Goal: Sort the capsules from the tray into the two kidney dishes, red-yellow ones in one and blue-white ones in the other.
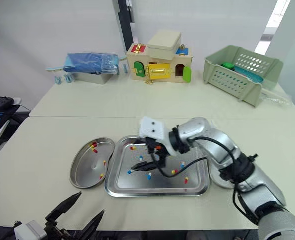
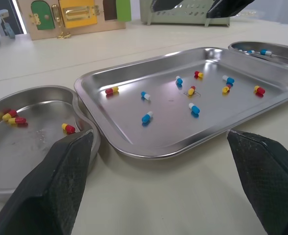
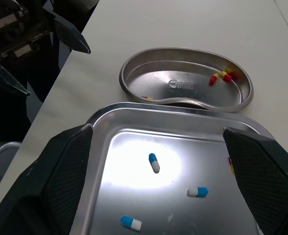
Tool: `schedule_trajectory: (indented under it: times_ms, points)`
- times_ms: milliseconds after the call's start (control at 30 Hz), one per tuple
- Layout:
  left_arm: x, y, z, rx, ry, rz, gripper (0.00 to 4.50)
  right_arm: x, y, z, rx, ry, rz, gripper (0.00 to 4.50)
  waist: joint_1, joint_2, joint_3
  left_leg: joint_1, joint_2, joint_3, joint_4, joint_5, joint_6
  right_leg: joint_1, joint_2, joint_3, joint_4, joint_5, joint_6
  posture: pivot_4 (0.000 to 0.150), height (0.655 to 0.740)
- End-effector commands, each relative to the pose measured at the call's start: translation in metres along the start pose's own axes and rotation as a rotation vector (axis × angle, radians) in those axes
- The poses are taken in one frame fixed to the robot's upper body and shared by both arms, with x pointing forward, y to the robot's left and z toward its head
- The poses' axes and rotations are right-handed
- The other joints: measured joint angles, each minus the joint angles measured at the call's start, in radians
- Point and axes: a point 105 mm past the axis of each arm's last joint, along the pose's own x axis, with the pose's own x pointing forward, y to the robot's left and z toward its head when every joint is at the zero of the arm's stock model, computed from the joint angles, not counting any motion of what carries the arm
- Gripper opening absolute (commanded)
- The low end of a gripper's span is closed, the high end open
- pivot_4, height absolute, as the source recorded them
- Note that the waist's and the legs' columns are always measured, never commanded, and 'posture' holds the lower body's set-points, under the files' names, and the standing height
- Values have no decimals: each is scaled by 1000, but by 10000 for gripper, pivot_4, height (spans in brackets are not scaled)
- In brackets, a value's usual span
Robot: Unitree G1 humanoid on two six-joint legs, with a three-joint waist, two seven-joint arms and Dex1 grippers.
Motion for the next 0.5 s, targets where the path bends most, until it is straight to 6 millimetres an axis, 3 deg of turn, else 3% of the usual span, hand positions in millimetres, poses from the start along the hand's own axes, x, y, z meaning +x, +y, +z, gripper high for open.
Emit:
schedule_trajectory:
  times_ms: [33, 133, 267, 433, 500]
  points:
    - [-8, -2, 1, 13, 7, 23, 45000, 15, 2, -1, -68, 29, 32, 40758, -1, 0, 0, 0, 0, 0, 0, 0, 0, 0, 0, 0, 0, 0, 0, 1500, 7400]
    - [-13, 1, -1, 26, 17, 39, 45000, 27, 1, -9, -85, 69, 42, 32948, 0, 0, 0, 0, 0, 0, 0, 0, 0, -2, 0, 0, 1, 0, 0, 1500, 7400]
    - [-14, 5, -2, 45, 12, 74, 45000, 40, 3, -15, -87, 96, 64, 32948, -1, 0, 0, 0, 0, 0, 0, 0, 0, -6, 0, 0, 1, 0, 0, 1500, 7400]
    - [-16, 4, -2, 46, 13, 76, 45000, 53, -1, -22, -76, 129, 61, 21874, -4, 0, 0, 0, 0, 0, 0, 0, 0, -6, 0, 0, 2, 0, 0, 1500, 7400]
    - [-16, 4, -2, 47, 12, 79, 45000, 55, -3, -25, -76, 147, 59, 21874, -5, 0, 0, 0, 0, -1, 0, 0, 0, -7, 1, 0, 2, 0, 0, 1500, 7400]
